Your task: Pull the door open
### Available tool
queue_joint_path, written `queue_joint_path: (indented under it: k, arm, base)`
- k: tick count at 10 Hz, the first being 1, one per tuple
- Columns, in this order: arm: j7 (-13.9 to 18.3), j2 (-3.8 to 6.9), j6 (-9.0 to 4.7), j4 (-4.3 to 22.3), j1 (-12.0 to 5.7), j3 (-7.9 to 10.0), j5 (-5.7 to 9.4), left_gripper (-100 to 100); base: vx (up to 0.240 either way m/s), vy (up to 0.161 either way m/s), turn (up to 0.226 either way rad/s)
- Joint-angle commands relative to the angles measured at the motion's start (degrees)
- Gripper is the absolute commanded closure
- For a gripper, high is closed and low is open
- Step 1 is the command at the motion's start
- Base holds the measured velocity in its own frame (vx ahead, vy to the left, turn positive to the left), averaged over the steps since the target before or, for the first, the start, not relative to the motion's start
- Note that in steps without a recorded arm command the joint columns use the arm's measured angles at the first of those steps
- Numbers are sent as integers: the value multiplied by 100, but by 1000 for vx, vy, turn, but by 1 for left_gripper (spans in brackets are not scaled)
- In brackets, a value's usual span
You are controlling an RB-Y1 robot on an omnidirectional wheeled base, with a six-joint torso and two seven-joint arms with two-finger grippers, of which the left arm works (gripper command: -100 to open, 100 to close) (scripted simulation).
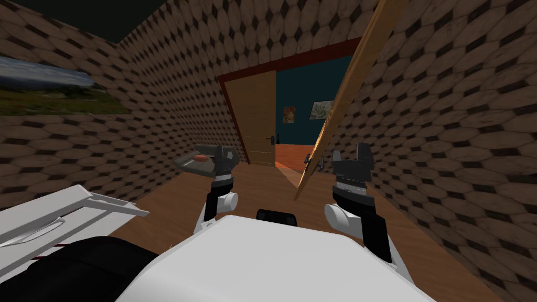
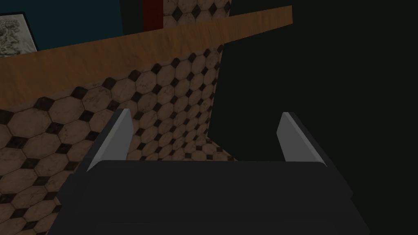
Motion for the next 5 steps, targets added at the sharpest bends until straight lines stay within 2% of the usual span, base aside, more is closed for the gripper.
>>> queue_joint_path:
  k: [1, 3, 5]
  arm:
    - [-16, 63, 6, 168, -88, -21, 32, -100]
    - [-33, 119, 12, 338, -178, -42, 64, -100]
    - [-63, 203, 23, 638, -336, -79, 121, -100]
  base:
    - [106, 23, 3]
    - [138, 38, -23]
    - [168, 25, -14]
